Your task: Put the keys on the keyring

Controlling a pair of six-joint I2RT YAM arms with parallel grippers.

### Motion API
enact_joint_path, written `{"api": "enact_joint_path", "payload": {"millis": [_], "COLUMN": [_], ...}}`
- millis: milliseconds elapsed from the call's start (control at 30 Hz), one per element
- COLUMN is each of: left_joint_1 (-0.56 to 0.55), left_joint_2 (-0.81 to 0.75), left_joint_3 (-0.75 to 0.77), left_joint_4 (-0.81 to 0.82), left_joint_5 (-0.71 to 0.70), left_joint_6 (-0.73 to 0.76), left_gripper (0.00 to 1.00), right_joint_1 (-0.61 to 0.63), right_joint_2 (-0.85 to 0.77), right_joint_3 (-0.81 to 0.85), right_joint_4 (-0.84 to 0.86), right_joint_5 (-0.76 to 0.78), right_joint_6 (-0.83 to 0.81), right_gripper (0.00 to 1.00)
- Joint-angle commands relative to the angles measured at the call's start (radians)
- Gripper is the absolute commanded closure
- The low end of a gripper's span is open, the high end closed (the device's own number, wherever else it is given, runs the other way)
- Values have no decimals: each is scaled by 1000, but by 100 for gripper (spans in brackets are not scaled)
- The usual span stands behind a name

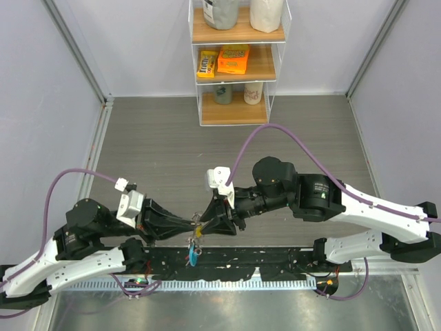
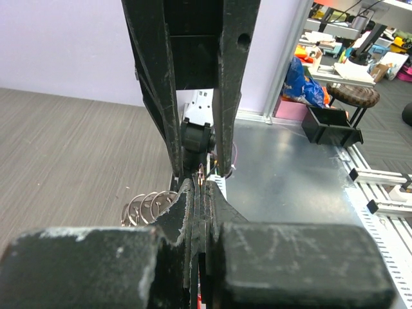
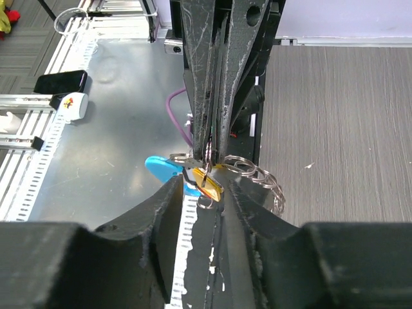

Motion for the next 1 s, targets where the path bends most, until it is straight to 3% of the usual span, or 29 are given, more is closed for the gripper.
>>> {"api": "enact_joint_path", "payload": {"millis": [0,167,333,367,800,967], "left_joint_1": [1,-1,-1,-1,1,1], "left_joint_2": [-13,-18,-27,-32,-84,-85], "left_joint_3": [7,0,-2,-2,-48,-48], "left_joint_4": [126,136,135,138,221,231], "left_joint_5": [-4,5,-1,-4,-25,-27], "left_joint_6": [-14,-22,-22,-22,-40,-45], "left_gripper": [100,100,100,100,100,100], "right_joint_1": [3,5,8,8,12,14], "right_joint_2": [-21,-18,-30,-36,-90,-61], "right_joint_3": [9,6,-4,-14,-181,-120], "right_joint_4": [61,75,92,95,198,122], "right_joint_5": [13,19,19,16,-32,-30], "right_joint_6": [-5,-1,-6,-8,17,9], "right_gripper": [64,71,94,94,94,69]}}
